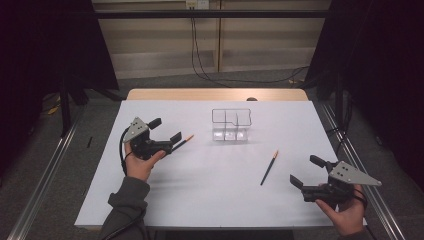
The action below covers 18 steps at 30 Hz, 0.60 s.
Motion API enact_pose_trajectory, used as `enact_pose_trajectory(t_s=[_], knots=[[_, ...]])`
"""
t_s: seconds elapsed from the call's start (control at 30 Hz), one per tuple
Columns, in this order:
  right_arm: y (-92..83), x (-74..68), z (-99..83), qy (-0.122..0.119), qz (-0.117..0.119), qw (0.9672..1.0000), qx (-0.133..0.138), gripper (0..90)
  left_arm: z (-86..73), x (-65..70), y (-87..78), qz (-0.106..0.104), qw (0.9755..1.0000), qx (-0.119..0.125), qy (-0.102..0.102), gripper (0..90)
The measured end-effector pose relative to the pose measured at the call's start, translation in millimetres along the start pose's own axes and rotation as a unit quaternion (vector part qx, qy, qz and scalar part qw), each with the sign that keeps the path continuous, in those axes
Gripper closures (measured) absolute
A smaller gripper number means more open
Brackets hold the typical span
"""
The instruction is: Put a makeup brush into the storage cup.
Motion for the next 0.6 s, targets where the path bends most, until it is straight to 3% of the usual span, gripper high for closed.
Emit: enact_pose_trajectory(t_s=[0.1, 0.13, 0.17, 0.4, 0.43, 0.47, 0.57, 0.6], knots=[[0.1, 0.3, -0.2, -0.001, -0.001, 1.0000, -0.001, 3.8, -0.3, -0.8, 3.8, -0.004, 1.0000, -0.002, -0.004, 1.4], [0.2, 0.5, -0.4, 0.002, -0.002, 1.0000, -0.001, 3.9, -1.1, -2.4, 4.6, -0.002, 0.9999, -0.010, 0.007, 1.4], [0.4, 0.5, -0.1, 0.004, -0.001, 1.0000, 0.001, 3.9, -0.8, -1.6, 6.5, -0.003, 1.0000, -0.007, -0.003, 1.4], [0.3, -0.1, 0.0, 0.000, 0.000, 1.0000, -0.002, 3.9, -2.4, -7.3, 13.2, -0.002, 0.9999, -0.016, -0.002, 1.4], [1.2, -1.1, 0.0, 0.003, 0.002, 1.0000, -0.001, 3.8, -1.6, -8.7, 14.3, 0.006, 0.9999, -0.012, -0.007, 1.4], [1.8, -2.0, 0.1, 0.005, 0.003, 1.0000, -0.001, 3.8, -1.2, -7.7, 15.5, -0.003, 0.9999, -0.008, -0.015, 1.4], [2.1, -1.7, 0.8, 0.001, 0.002, 1.0000, -0.002, 3.8, -3.1, -11.4, 18.4, -0.001, 0.9998, -0.020, -0.005, 1.4], [2.2, -1.6, 1.0, -0.001, 0.002, 1.0000, -0.002, 3.9, -2.4, -10.8, 21.0, 0.003, 0.9998, -0.014, -0.015, 1.4]])
Point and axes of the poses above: each handheld gripper's, and its own axes: y roughly forward along the jaws, z roughly out of its top, x roughly to its right, the point moved 9 cm from there along y, roughly forward along the jaws, and after that the axes turned 4 degrees about -y, right-handed, at the moved point
